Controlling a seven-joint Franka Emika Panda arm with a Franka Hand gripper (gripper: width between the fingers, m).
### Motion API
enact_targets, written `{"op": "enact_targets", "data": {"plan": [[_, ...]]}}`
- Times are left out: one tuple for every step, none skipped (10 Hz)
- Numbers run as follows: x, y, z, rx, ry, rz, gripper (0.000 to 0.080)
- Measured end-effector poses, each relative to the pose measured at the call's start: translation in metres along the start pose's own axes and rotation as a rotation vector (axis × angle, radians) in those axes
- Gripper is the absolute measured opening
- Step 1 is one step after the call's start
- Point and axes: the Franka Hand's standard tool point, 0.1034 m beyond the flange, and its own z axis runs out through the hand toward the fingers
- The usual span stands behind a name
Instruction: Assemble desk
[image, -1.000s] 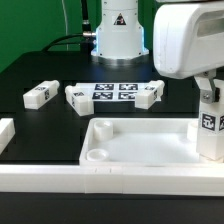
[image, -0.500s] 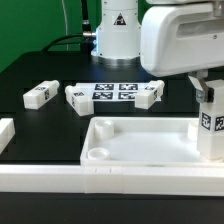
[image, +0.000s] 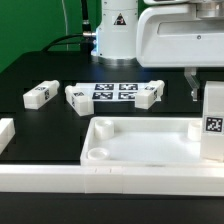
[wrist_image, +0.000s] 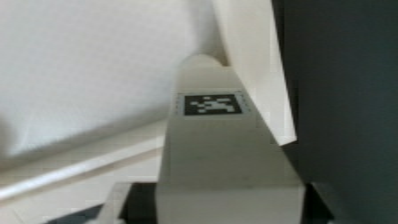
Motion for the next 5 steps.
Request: {"op": "enact_targets", "data": {"plan": [[0.0001, 0.0005, 0.0001, -0.001, 0.0, 0.075, 0.029], [0.0005, 0.0012, 0.0001, -0.002, 0.0, 0.173, 0.029], [0.0006, 0.0016, 0.0002, -0.003, 0.0, 0.247, 0.029], [0.0004, 0.0014, 0.0002, -0.005, 0.002, 0.253, 0.029], [0.0007, 0.0017, 0.0002, -0.005, 0.002, 0.254, 0.029]]}}
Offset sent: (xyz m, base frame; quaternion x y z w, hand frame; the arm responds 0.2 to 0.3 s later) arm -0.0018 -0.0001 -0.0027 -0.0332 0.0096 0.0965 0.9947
